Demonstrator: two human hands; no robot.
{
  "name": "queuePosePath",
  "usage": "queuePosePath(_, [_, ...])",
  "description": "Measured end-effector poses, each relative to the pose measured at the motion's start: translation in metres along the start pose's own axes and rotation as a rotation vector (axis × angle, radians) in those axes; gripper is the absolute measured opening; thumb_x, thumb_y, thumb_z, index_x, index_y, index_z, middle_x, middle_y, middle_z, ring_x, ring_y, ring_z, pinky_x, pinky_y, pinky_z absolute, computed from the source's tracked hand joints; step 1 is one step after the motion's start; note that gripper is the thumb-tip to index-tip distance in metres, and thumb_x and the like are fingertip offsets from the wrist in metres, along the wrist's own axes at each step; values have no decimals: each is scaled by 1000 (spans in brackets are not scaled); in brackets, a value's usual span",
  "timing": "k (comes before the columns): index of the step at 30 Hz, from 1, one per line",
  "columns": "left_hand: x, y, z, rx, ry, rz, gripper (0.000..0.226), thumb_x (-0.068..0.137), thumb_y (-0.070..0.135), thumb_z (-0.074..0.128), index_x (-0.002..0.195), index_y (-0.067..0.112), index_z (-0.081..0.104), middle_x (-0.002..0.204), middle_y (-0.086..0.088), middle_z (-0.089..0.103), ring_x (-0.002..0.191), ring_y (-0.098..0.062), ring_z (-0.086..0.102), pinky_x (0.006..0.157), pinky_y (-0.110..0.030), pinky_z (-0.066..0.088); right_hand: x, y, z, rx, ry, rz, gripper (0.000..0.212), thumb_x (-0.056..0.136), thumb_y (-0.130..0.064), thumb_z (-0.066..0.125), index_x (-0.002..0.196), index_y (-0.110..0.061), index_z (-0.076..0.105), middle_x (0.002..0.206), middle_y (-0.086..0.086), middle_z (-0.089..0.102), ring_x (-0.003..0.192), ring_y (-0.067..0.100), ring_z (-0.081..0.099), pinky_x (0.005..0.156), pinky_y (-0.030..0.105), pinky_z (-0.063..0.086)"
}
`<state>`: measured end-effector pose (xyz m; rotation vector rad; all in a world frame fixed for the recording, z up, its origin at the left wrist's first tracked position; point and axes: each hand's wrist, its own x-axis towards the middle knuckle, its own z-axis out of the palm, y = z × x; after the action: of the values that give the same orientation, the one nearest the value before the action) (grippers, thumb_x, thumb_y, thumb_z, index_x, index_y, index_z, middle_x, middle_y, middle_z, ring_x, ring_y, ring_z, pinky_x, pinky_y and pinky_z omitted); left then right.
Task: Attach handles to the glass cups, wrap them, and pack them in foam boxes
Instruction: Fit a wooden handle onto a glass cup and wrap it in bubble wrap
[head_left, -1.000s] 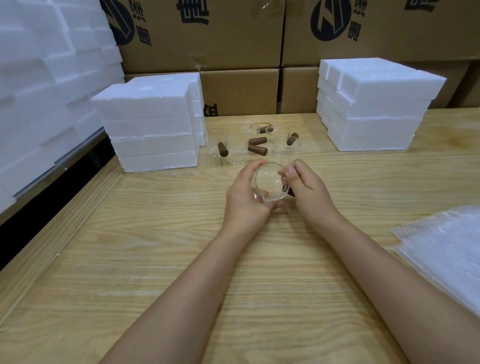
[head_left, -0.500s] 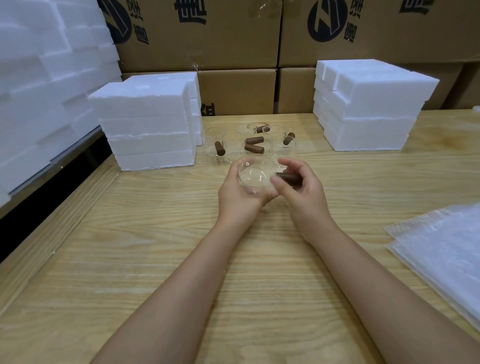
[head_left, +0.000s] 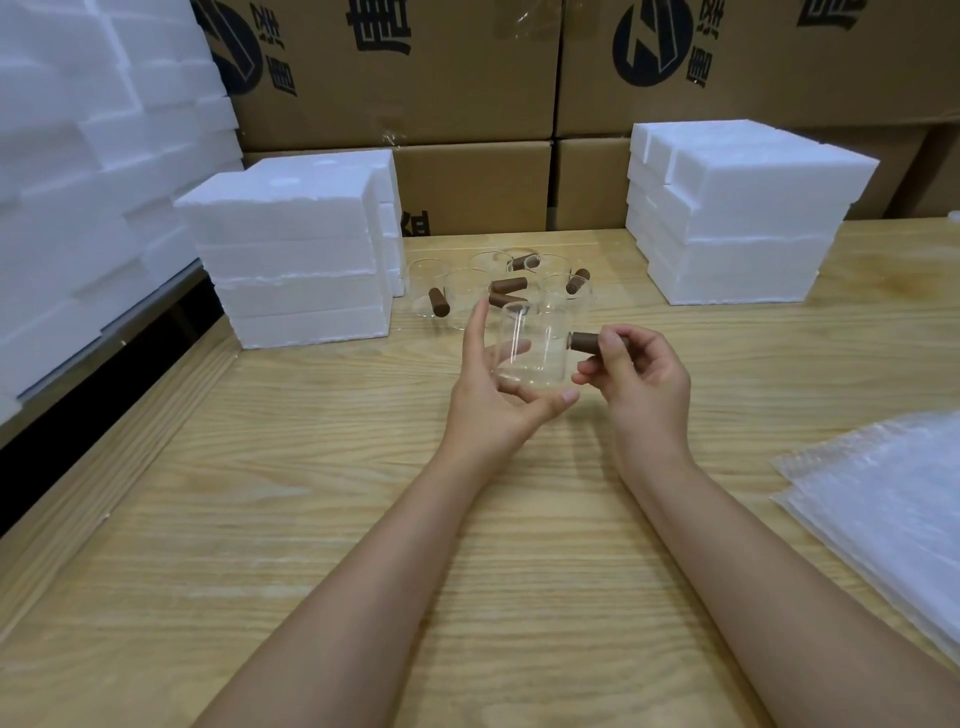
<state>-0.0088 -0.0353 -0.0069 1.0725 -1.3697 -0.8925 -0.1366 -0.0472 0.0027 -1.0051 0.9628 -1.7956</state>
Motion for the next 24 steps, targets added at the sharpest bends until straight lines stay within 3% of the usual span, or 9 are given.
queuePosePath(4, [-1, -1, 1, 80, -42, 49, 121, 69, 14, 86, 141, 62, 1, 126, 25, 39, 113, 1, 56, 79, -8, 48, 6, 5, -2, 24, 106, 81, 12, 91, -19, 62, 86, -8, 61, 65, 3, 62, 48, 9, 56, 52, 24, 51])
queuePosePath(7, [-1, 0, 2, 130, -67, 76, 115, 71, 14, 84, 141, 63, 7, 133, 35, 29, 119, -2, 51, 87, -16, 50, 7, 11, -2, 6, 139, 129, 23, 90, -27, 64, 80, -6, 62, 55, -3, 62, 45, 7, 55, 47, 23, 49])
queuePosePath(10, [-1, 2, 2, 127, -55, 98, 94, 74, 18, 83, 126, 69, 25, 132, 38, 34, 111, -5, 57, 86, -26, 55, 7, 13, -1, -10, 148, 160, 30, 89, -33, 65, 74, -7, 62, 52, -3, 63, 43, 7, 53, 43, 22, 47])
queuePosePath(13, [-1, 1, 1, 85, -32, 116, 76, 74, 16, 83, 121, 57, 40, 126, 29, 45, 90, -4, 66, 74, -17, 54, 7, 13, 0, -16, 153, 167, 31, 89, -32, 64, 73, -6, 61, 52, -3, 64, 42, 6, 53, 41, 21, 46])
queuePosePath(16, [0, 1, 1, 81, -18, 124, 73, 72, 11, 84, 119, 52, 44, 128, 10, 52, 77, -2, 68, 72, -14, 53, 6, 12, 2, -48, 145, 164, 31, 90, -33, 63, 74, -7, 60, 54, -3, 65, 42, 7, 52, 41, 23, 46])
queuePosePath(18, [-1, 2, 1, 105, -4, 139, 74, 71, 12, 85, 116, 55, 44, 129, 6, 53, 76, -7, 69, 73, -18, 55, 3, 10, 4, -70, 139, 147, 29, 90, -37, 61, 80, -11, 59, 65, -2, 67, 48, 9, 53, 42, 23, 46])
queuePosePath(21, [0, 1, 1, 149, 24, 166, 73, 70, 11, 85, 114, 55, 45, 122, 16, 54, 79, -13, 69, 70, -20, 56, -3, 8, 8, -124, 73, 104, 27, 85, -49, 62, 92, -24, 57, 88, 4, 64, 69, 14, 60, 48, 22, 47])
queuePosePath(24, [0, -1, 2, 189, 27, 188, 69, 70, 10, 84, 119, 45, 51, 120, 16, 55, 74, -9, 66, 66, -16, 52, -9, 6, 14, -230, -21, 97, 54, 71, -66, 66, 102, -23, 57, 110, 12, 57, 87, 19, 60, 62, 28, 51])
